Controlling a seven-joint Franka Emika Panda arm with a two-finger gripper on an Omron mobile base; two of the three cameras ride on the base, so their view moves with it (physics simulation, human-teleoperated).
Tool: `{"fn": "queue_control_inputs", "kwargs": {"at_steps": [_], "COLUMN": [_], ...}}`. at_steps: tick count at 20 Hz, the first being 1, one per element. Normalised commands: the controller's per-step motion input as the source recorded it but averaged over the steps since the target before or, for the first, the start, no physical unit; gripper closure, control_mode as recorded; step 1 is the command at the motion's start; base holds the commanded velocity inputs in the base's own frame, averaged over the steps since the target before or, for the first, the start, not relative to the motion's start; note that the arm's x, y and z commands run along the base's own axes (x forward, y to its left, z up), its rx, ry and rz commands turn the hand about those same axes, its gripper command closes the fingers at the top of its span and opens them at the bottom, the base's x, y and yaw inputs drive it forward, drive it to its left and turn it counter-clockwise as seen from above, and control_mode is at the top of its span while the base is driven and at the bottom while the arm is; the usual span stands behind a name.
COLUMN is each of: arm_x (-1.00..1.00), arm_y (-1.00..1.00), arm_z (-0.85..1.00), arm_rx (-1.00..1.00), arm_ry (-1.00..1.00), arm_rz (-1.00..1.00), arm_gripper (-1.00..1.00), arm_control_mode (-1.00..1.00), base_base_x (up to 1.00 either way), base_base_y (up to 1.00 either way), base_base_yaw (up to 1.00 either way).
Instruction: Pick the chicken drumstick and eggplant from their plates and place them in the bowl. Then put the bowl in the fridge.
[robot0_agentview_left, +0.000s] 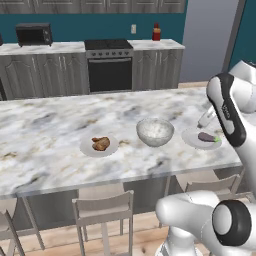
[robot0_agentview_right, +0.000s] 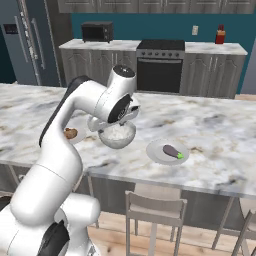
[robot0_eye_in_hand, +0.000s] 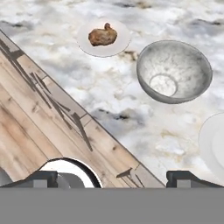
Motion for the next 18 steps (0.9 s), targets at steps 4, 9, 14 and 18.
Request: {"fn": "queue_control_inputs", "kwargs": {"at_steps": [4,9,14,18], "arm_x": [0.00,0.07,0.24,0.26], "arm_y": [-0.59,-0.44,-0.23,-0.28], "arm_z": [-0.15,-0.23,-0.24,-0.32], "arm_rx": [-0.07,-0.05,-0.10,-0.18], "arm_ry": [0.05,0.02,0.19,0.17], "arm_rz": [0.09,-0.02,-0.03,-0.21], "arm_gripper": [-1.00,-1.00,-1.00,-1.00], "arm_control_mode": [-1.00,-1.00,-1.00,-1.00], "base_base_x": [0.00,0.00,0.00,0.00], "base_base_y": [0.00,0.00,0.00,0.00], "base_base_yaw": [0.00,0.00,0.00,0.00]}}
